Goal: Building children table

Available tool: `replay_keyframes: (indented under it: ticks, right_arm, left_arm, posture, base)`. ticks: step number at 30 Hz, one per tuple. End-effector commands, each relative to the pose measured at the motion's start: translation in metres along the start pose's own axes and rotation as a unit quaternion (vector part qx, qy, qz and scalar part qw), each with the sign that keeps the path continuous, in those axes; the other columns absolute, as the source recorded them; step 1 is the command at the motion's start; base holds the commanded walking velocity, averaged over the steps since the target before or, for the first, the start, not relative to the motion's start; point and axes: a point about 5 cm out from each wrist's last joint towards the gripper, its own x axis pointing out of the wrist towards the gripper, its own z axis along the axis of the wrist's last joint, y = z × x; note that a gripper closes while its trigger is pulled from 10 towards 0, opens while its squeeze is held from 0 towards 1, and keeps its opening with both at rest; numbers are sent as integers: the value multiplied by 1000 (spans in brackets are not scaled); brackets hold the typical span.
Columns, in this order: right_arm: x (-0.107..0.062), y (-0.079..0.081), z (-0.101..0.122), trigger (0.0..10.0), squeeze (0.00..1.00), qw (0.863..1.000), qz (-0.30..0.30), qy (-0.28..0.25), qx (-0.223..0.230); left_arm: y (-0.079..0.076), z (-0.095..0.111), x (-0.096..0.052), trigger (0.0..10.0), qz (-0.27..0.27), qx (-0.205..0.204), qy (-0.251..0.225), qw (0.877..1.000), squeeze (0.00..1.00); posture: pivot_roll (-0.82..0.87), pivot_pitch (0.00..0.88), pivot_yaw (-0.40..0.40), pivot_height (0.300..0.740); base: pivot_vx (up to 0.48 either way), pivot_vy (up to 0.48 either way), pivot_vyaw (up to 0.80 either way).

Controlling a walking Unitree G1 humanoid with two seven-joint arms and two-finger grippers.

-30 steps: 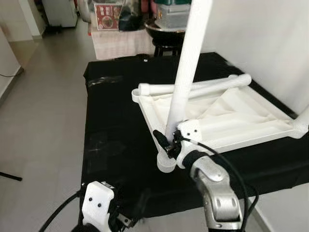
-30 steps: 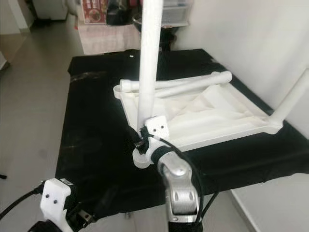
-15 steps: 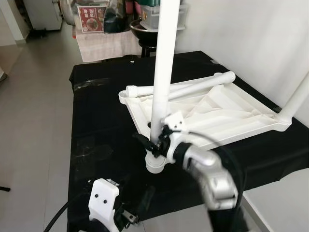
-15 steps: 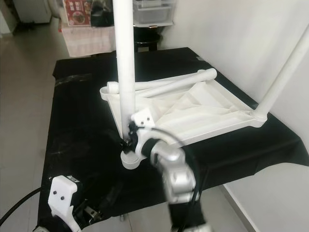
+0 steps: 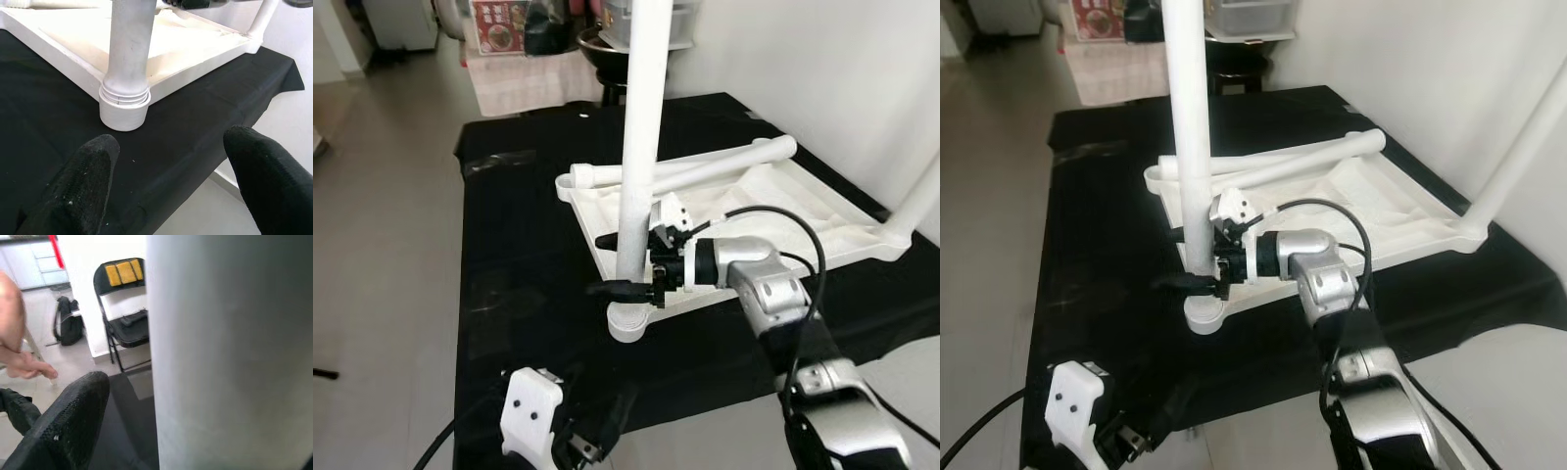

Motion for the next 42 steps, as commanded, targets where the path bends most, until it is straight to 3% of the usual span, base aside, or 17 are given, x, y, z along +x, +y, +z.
replay_keyframes:
  ticks: [1, 8, 9, 11, 20, 24, 26, 27, 29, 30, 31, 32, 33, 34, 35, 41, 42]
  right_arm:
    - [2, -2, -5, 10000, 0, 1000, 19, 8, 6]
    - [1, -4, -9, 9647, 0, 999, 26, -2, 19]
    - [0, -6, -11, 745, 0, 999, 23, -3, 25]
    - [-2, -7, -12, 0, 0, 999, 18, -5, 27]
    - [-12, -8, -19, 0, 0, 999, -6, -34, 25]
    - [-26, 1, -38, 0, 0, 995, -103, -2, 0]
    - [-26, 1, -38, 0, 0, 995, -103, -2, 0]
    - [-22, 7, -44, 0, 0, 986, -167, -6, 11]
    - [-20, 12, -47, 0, 0, 977, -212, -10, 21]
    - [-8, 34, -60, 0, 0, 944, -326, 2, 47]
    - [-8, 34, -60, 0, 0, 944, -326, 2, 47]
    - [-8, 51, -66, 0, 0, 905, -420, 13, 68]
    - [-2, 67, -68, 0, 0, 880, -467, 10, 84]
    - [-2, 67, -68, 0, 0, 880, -467, 10, 84]
    - [5, 75, -68, 0, 0, 869, -486, 5, 93]
    - [29, 75, -60, 0, 0, 885, -455, -18, 94]
    - [30, 74, -57, 2824, 0, 883, -456, -34, 106]
  left_arm:
    - [-4, 1, -3, 10000, -1, 1, 5, 1000, 0]
    - [-4, 2, -6, 10000, 0, 1, 8, 1000, 0]
    - [-5, 2, -7, 10000, -1, 1, 10, 1000, 0]
    - [-5, 2, -8, 10000, -1, 0, 12, 1000, 0]
    - [-4, 2, -9, 10000, -5, -1, 19, 1000, 0]
    - [-3, 0, -8, 10000, -6, -2, 20, 1000, 0]
    - [-3, 0, -8, 10000, -6, -2, 20, 1000, 0]
    - [-3, -1, -8, 10000, -5, -2, 20, 1000, 0]
    - [-2, -1, -8, 10000, -4, -2, 20, 1000, 0]
    - [0, -1, -8, 10000, -3, -1, 20, 1000, 0]
    - [0, -1, -8, 10000, -3, -1, 20, 1000, 0]
    - [1, -1, -9, 10000, -2, -1, 20, 1000, 0]
    - [3, -2, -9, 10000, -2, 0, 22, 1000, 0]
    - [3, -2, -9, 10000, -2, 0, 22, 1000, 0]
    - [5, -3, -8, 10000, -3, 0, 25, 1000, 0]
    - [11, -6, -4, 10000, -11, 0, 30, 1000, 0]
    - [12, -6, -4, 10000, -9, 0, 29, 1000, 0]
  posture:
    - [92, 167, -33, 740]
    - [103, 184, -17, 740]
    - [106, 188, -8, 740]
    - [109, 190, -1, 740]
    - [94, 180, 13, 740]
    - [86, 164, -6, 740]
    - [86, 164, -6, 740]
    - [82, 157, -20, 740]
    - [80, 157, -21, 740]
    - [70, 158, -9, 740]
    - [70, 158, -9, 740]
    - [70, 158, -9, 740]
    - [74, 141, 4, 740]
    - [74, 141, 4, 740]
    - [68, 126, 15, 740]
    - [69, 99, 20, 740]
    - [69, 99, 20, 740]
  base:
    - [0, 0, 0]
    - [0, 0, 0]
    - [0, 0, 0]
    - [0, 0, 0]
    - [0, 0, 0]
    - [0, 0, 0]
    - [0, 0, 0]
    - [0, 0, 0]
    - [0, 0, 0]
    - [0, 0, 0]
    - [0, 0, 0]
    - [0, 0, 0]
    - [0, 0, 0]
    - [0, 0, 0]
    - [0, 0, 0]
    - [0, 0, 0]
    - [0, 0, 0]
